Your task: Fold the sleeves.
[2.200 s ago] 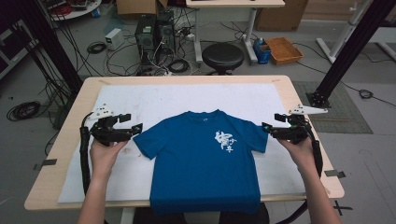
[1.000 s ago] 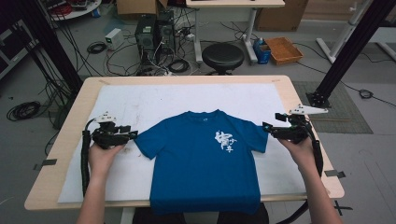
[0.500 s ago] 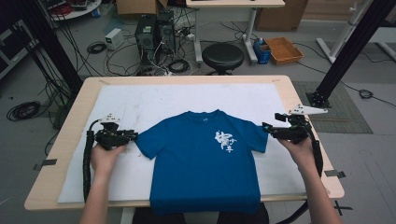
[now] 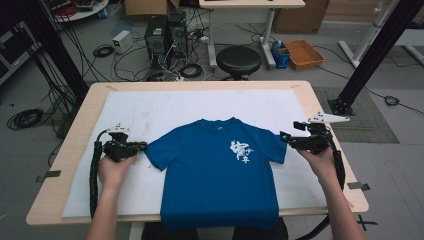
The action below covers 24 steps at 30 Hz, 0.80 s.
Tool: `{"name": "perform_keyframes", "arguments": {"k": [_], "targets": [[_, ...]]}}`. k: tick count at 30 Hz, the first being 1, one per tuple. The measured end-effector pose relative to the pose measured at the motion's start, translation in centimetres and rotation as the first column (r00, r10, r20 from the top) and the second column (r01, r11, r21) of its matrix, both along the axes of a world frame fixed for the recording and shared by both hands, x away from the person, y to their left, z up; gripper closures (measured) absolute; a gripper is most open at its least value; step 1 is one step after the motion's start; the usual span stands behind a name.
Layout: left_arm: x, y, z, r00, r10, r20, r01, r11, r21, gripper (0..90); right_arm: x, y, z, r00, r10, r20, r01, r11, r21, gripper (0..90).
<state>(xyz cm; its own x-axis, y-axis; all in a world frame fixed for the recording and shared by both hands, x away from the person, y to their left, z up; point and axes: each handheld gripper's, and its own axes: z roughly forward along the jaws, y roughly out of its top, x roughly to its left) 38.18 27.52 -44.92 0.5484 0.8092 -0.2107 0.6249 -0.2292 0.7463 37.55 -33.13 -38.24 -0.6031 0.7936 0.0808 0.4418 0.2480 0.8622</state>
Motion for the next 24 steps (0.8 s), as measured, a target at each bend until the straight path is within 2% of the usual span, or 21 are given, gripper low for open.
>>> {"name": "perform_keyframes", "arguments": {"k": [4,7,9,10,11,12,13,14,15,16,17,18,19,20,21,24], "targets": [[-0.1,-0.1,0.1,1.0000,0.004,0.003,-0.004,1.0000,-0.005,87.7,0.0,0.0,0.0,1.0000,-0.001,-0.002,0.001,1.0000,0.004,24.4],[-0.3,-0.2,0.7,0.9998,0.020,0.000,-0.019,0.9967,-0.079,88.0,0.0,-0.1,0.1,1.0000,-0.002,0.004,0.002,1.0000,0.005,24.5],[-0.5,-0.3,1.4,0.9998,0.019,0.000,-0.019,0.9911,-0.132,88.0,0.0,-0.1,0.1,1.0000,-0.004,0.003,0.004,0.9999,0.010,24.5],[-0.5,-0.3,1.4,0.9998,0.019,0.000,-0.019,0.9911,-0.132,88.0,0.0,-0.1,0.1,1.0000,-0.004,0.003,0.004,0.9999,0.010,24.5],[-0.6,-0.5,1.8,0.9998,0.017,-0.003,-0.018,0.9883,-0.152,88.0,0.0,-0.1,0.1,1.0000,-0.005,0.005,0.005,0.9999,0.010,24.5],[-0.8,-1.1,2.8,0.9999,0.006,-0.009,-0.008,0.9834,-0.181,88.1,0.0,-0.2,0.1,1.0000,-0.005,0.003,0.005,0.9999,0.013,24.5],[-0.8,-1.1,2.8,0.9999,0.006,-0.009,-0.008,0.9834,-0.181,88.1,0.0,-0.2,0.1,1.0000,-0.005,0.003,0.005,0.9999,0.013,24.5],[-1.0,-2.1,3.8,0.9999,-0.015,0.004,0.016,0.9764,-0.216,88.0,0.0,-0.1,0.2,1.0000,-0.003,0.009,0.002,0.9999,0.014,24.5],[-1.0,-2.1,3.8,0.9999,-0.015,0.004,0.016,0.9764,-0.216,88.0,0.0,-0.1,0.3,1.0000,-0.002,0.006,0.002,0.9999,0.013,24.5],[-1.1,-3.4,4.6,0.9994,-0.034,-0.003,0.032,0.9713,-0.236,88.1,0.0,-0.1,0.3,0.9999,0.000,0.010,0.000,0.9999,0.014,24.5],[-1.2,-4.2,5.0,0.9989,-0.047,-0.004,0.044,0.9681,-0.247,88.0,0.0,-0.1,0.4,0.9999,-0.002,0.010,0.002,0.9999,0.016,24.5],[-1.2,-4.2,5.0,0.9989,-0.047,-0.004,0.044,0.9681,-0.247,88.0,-0.1,0.0,0.5,1.0000,-0.001,0.009,0.001,0.9998,0.019,24.6],[-1.2,-5.7,5.5,0.9976,-0.068,-0.009,0.063,0.9617,-0.267,88.0,-0.1,0.0,0.5,0.9999,0.000,0.014,0.000,0.9998,0.018,24.5],[-1.2,-5.7,5.5,0.9976,-0.068,-0.009,0.063,0.9617,-0.267,88.0,-0.1,0.0,0.5,0.9999,0.001,0.016,-0.001,0.9998,0.018,24.5],[-1.2,-7.2,6.0,0.9959,-0.090,-0.011,0.083,0.9524,-0.293,88.0,-0.1,0.0,0.6,0.9999,0.001,0.015,-0.002,0.9998,0.018,24.5],[-1.0,-9.3,6.4,0.9938,-0.111,-0.003,0.104,0.9423,-0.318,88.0,-0.1,0.0,0.6,0.9999,0.000,0.014,0.000,0.9998,0.021,24.5]]}}
